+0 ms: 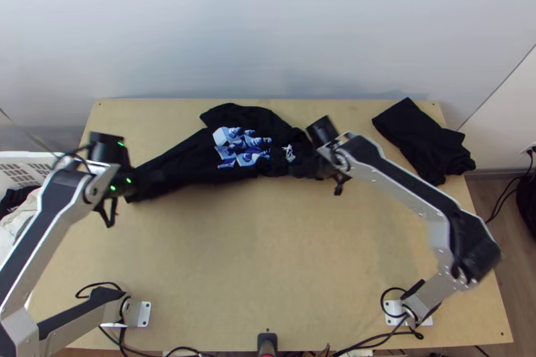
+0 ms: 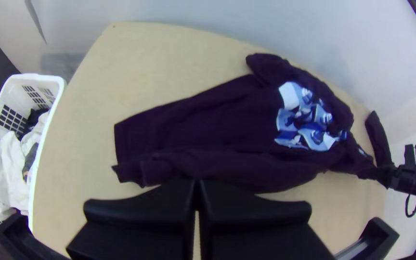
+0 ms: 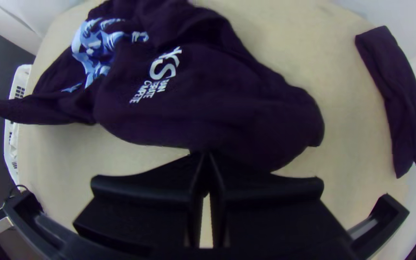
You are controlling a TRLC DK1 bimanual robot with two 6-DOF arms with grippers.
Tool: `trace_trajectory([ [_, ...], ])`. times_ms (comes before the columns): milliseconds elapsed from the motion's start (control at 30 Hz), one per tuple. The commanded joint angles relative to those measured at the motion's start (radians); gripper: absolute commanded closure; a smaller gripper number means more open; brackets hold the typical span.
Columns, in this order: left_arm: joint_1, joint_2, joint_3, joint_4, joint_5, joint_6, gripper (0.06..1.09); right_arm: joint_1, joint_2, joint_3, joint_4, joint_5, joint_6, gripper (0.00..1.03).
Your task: Fold the t-shirt
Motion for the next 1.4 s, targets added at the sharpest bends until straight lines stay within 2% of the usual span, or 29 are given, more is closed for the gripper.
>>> trace_trajectory([
  [0,0.101,0.029,0.216,-0.023,0.039,-0.008,1.05,-0.086,-0.151,0.146,-0.136,0.009,0.019,1.00],
  [233,0.139,0.082,0.532,0.009,0.026,-0.039,1.05,-0.149,-0.272,0.380,-0.148,0.041,-0.030,1.00],
  [433,0.131,0.074,0.721,0.089,-0.027,-0.004,1.05,-0.103,-0.299,0.539,-0.168,0.213,-0.102,1.00],
  [633,0.121,0.034,0.819,0.138,-0.073,0.081,1.05,-0.075,-0.350,0.545,-0.142,0.354,-0.161,1.00],
  [700,0.119,0.020,0.833,0.165,-0.097,0.113,1.05,-0.058,-0.371,0.548,-0.098,0.426,-0.222,1.00],
  [800,0.089,-0.017,0.810,0.283,-0.200,0.197,1.05,-0.022,-0.407,0.547,-0.010,0.525,-0.332,1.00],
  [967,0.007,-0.090,0.729,0.487,-0.241,0.360,1.05,0.052,-0.465,0.518,0.180,0.660,-0.536,1.00],
  [1167,-0.002,-0.159,0.716,0.546,-0.249,0.378,1.05,0.083,-0.526,0.508,0.321,0.732,-0.685,1.00],
  [1367,0.000,-0.236,0.716,0.592,-0.249,0.404,1.05,0.178,-0.589,0.496,0.579,0.831,-0.964,1.00],
])
